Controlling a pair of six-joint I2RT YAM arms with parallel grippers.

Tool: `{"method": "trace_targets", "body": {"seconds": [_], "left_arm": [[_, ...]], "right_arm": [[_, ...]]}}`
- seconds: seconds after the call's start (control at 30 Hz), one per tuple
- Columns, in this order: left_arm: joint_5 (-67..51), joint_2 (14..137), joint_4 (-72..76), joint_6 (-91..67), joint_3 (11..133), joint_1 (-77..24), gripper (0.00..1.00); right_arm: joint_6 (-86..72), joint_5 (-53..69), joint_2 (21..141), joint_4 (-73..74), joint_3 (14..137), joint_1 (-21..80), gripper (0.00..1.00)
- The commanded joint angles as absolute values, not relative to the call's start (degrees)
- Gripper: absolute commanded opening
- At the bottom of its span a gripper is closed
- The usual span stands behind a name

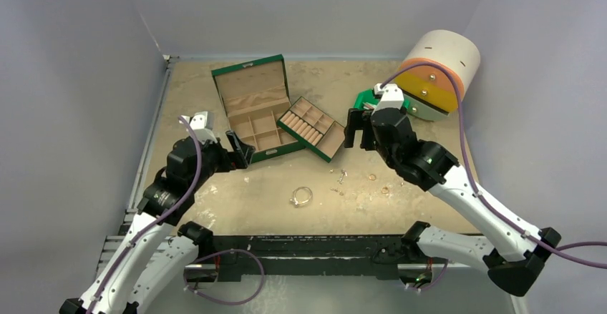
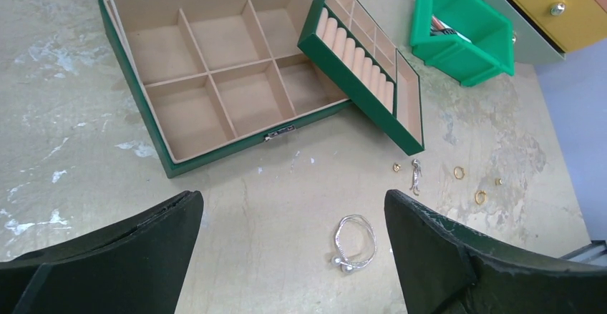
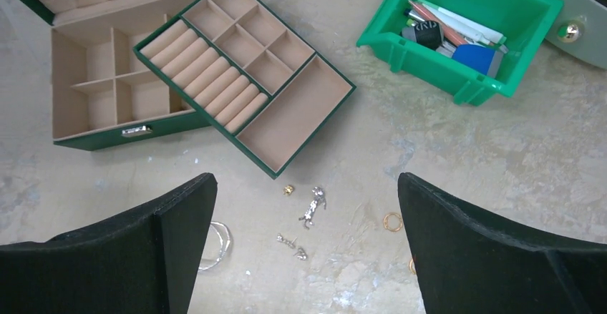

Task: Organize the mixed jewelry

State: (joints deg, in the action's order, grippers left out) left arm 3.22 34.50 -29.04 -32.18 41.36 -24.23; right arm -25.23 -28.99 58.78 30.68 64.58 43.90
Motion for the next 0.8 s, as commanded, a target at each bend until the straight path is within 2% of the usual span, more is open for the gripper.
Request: {"method": "trace_targets", "body": {"seconds": [0.0,0.37,0.77], "left_arm": [[1.0,34.2,-24.0,-32.1,40.8,-24.6,0.99],[0.3,35.5,-23.8,-31.7,40.3,-24.6,0.99],[0.5,35.7,-24.1,-31.5,40.3,-24.6,0.99]], "right_arm": [[-25.2,-27.5,59.2,31.2,66.3,44.2,0.99],[-21.6,-26.8,65.6,35.3,68.8,44.3,0.98],[-26.7,-16.7,71.8,30.8,67.7,44.2,0.9]]}}
